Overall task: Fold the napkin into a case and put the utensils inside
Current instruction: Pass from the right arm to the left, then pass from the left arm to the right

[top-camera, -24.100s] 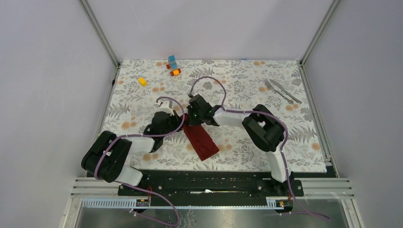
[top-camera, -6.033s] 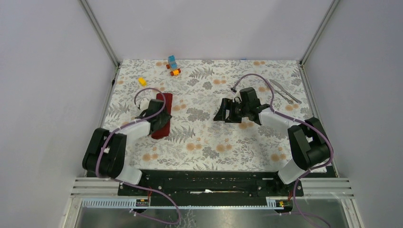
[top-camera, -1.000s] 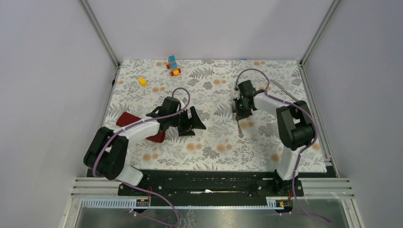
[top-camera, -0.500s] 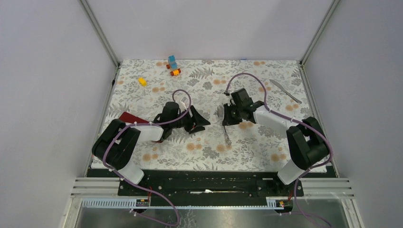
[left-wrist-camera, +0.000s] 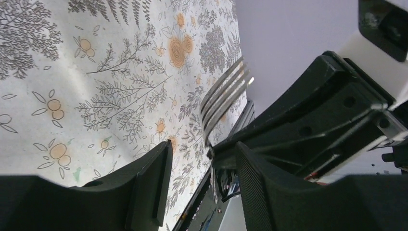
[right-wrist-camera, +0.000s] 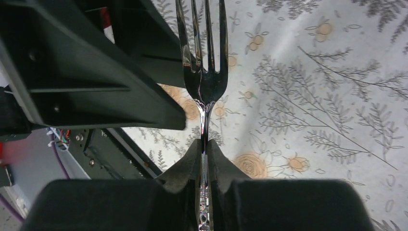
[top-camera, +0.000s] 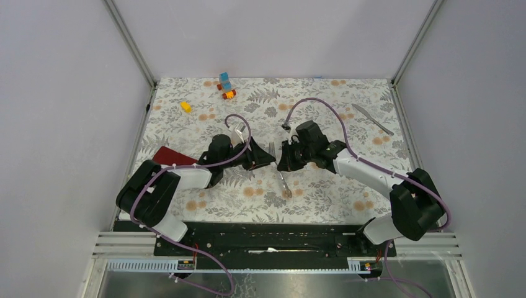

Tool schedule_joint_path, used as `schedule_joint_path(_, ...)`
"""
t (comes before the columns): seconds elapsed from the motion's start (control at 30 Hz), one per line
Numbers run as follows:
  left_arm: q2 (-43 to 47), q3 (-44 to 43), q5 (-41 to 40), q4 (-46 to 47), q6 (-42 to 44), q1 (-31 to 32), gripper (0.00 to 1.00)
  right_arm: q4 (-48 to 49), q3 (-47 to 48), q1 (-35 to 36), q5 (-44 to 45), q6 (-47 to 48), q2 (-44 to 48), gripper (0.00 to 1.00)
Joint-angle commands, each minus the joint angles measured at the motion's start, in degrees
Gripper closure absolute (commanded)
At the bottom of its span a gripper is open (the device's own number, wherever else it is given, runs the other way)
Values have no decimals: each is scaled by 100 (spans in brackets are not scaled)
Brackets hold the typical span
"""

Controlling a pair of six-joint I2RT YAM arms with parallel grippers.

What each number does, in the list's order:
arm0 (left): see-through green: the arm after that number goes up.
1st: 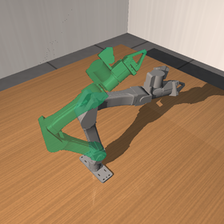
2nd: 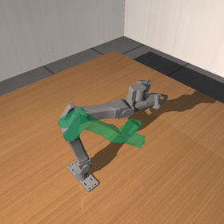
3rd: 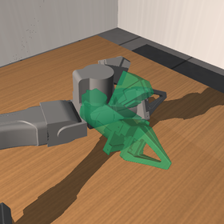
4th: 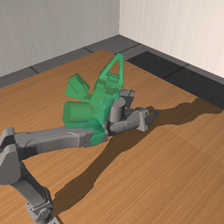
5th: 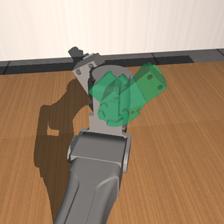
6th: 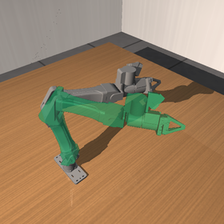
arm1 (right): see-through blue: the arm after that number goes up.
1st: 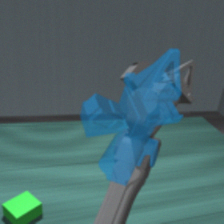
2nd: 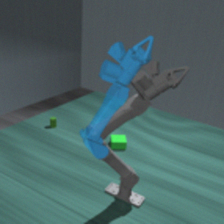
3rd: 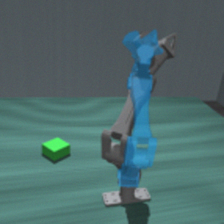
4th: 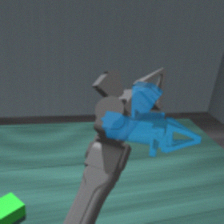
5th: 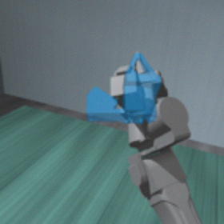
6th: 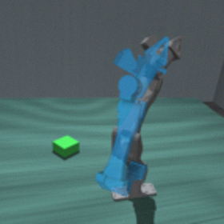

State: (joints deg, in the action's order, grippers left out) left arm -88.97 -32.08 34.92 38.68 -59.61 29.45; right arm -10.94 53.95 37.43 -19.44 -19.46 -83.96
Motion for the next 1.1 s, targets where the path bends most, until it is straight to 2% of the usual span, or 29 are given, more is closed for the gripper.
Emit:
schedule_joint_path(0.0, 151, -28, -179, 466, -5, 139, 48, 250, 22, 207, -230, -106, 249, 100)
schedule_joint_path(0.2, 156, -78, -128, 677, -175, 149, 73, 241, -10, 346, -215, -133, 375, 100)
schedule_joint_path(0.37, 234, -139, 150, 731, -46, 127, 100, 295, -218, 381, -330, -311, 609, 99)
schedule_joint_path(0.4, 277, -129, 245, 769, -9, 112, 100, 280, -282, 382, -377, -357, 672, 86)
schedule_joint_path(0.43, 326, -106, 354, 881, 1, 84, 100, 308, -375, 379, -438, -428, 763, 65)
schedule_joint_path(0.47, 395, -64, 485, 1028, -9, 63, 100, 439, -533, 375, -573, -500, 872, 53)
schedule_joint_path(0.53, 569, 39, 714, 1319, -40, -10, 100, 730, -859, 375, -899, -625, 1101, 42)
schedule_joint_path(0.63, 911, 184, 875, 1498, -2, -91, 100, 1030, -1266, 370, -1205, -864, 1403, 38)
schedule_joint_path(0.7, 1106, 247, 919, 1549, 10, -111, 100, 1412, -1473, 370, -1386, -1075, 1609, 43)
schedule_joint_path(0.87, 1518, 378, 622, 1292, 30, -115, 100, 2265, -1883, 377, -1883, -1539, 1999, 64)
schedule_joint_path(0.97, 1654, 491, 421, 1385, -281, -115, 100, 2645, -1958, 373, -2018, -1722, 2053, 88)
schedule_joint_path(1.0, 1749, 518, 314, 1364, -383, -111, 95, 2660, -1928, 371, -2030, -1718, 2033, 98)
schedule_joint_path(1.07, 1992, 554, 85, 1090, -516, -99, 85, 2635, -1858, 378, -1966, -1654, 2022, 100)
